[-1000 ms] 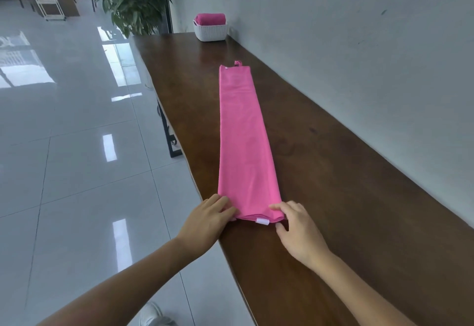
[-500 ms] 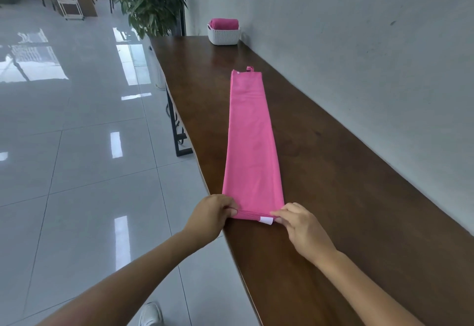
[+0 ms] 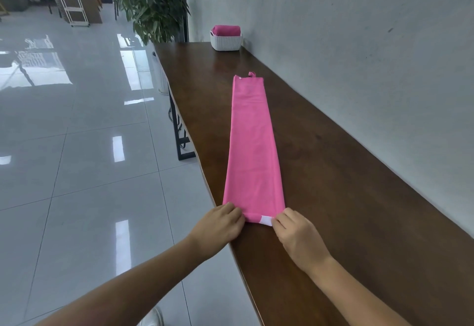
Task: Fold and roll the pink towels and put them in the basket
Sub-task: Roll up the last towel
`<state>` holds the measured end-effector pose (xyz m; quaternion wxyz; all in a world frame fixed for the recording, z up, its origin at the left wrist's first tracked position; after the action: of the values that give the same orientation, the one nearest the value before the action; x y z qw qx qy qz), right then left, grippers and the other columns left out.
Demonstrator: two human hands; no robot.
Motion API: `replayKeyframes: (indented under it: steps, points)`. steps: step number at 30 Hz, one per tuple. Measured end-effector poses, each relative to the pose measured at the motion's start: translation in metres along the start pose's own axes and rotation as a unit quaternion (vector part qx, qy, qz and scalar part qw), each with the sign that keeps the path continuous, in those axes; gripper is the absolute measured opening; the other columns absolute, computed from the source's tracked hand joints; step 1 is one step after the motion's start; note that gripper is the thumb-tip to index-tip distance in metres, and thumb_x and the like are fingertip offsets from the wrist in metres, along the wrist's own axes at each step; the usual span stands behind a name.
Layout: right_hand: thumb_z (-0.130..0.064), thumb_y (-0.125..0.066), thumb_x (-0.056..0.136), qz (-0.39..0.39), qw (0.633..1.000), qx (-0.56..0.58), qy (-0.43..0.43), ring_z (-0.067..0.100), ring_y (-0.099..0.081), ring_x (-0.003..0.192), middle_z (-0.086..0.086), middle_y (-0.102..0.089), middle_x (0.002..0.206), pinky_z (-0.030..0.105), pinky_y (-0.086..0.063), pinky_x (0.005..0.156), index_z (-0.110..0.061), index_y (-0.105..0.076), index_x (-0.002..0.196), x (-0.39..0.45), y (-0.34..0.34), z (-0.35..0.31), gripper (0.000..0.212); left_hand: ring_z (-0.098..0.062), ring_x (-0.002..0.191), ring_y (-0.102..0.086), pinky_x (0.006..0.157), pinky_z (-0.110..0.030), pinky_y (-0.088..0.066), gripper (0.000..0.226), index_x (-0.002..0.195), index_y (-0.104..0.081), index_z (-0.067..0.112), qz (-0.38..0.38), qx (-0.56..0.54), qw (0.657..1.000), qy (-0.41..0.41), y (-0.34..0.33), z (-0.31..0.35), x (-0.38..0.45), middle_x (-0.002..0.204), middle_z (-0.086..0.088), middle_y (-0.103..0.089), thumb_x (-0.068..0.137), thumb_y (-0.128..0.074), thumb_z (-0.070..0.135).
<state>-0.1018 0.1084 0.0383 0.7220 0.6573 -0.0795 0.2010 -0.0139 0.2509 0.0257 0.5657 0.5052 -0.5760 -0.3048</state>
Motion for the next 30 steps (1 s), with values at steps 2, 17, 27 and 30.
replayKeyframes:
  steps: [2,17,27,30]
  points:
    - [0.0,-0.059,0.083,-0.003,1.0,0.001,-0.009,0.017,-0.057,0.068,0.001,-0.064,0.075,0.026,-0.052,0.062,-0.012,-0.073,0.083,-0.004,-0.007,0.001,0.018,-0.021,0.071,-0.055,0.06,-0.031,-0.053,0.023,0.095,-0.068,0.009,0.0,0.005,1.0,0.002,-0.005,0.001,-0.005,0.085,-0.004,-0.06,0.082,-0.053,-0.002]
    - [-0.008,-0.06,0.092,-0.053,0.981,0.117,-0.143,0.011,-0.05,0.097,-0.007,-0.057,0.107,0.025,-0.049,0.087,-0.02,-0.059,0.109,-0.002,-0.021,0.019,0.02,-0.02,0.088,-0.052,0.078,-0.029,-0.047,0.03,0.115,-0.063,0.015,0.033,-0.142,0.982,0.118,-0.012,-0.023,-0.006,0.103,-0.002,-0.061,0.087,-0.066,0.002]
    - [-0.013,-0.045,0.104,-0.122,0.936,0.218,-0.246,0.006,-0.048,0.099,-0.011,-0.051,0.108,0.018,-0.039,0.081,-0.021,-0.056,0.111,0.003,-0.026,0.031,0.015,-0.009,0.08,-0.053,0.068,-0.005,-0.033,0.013,0.097,-0.07,0.018,0.017,-0.296,0.907,0.298,-0.008,-0.045,0.004,0.09,0.011,-0.061,0.098,-0.057,0.014]
    - [-0.011,-0.055,0.1,-0.094,0.927,0.231,-0.28,0.007,-0.056,0.096,-0.012,-0.048,0.108,0.016,-0.044,0.075,-0.025,-0.056,0.106,0.009,-0.019,0.035,0.015,-0.012,0.08,-0.054,0.066,-0.014,-0.041,0.01,0.091,-0.064,0.019,0.005,-0.287,0.894,0.343,-0.008,-0.052,0.009,0.091,0.011,-0.057,0.091,-0.06,0.01]
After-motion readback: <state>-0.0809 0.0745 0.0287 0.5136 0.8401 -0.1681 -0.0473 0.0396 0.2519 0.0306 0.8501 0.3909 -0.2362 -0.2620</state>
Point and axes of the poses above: each hand's wrist, its own x-axis towards the middle knuckle, its own y-axis out of the back of the hand, z = x × y, the point moved 6 cm from there along x, towards the middle knuckle
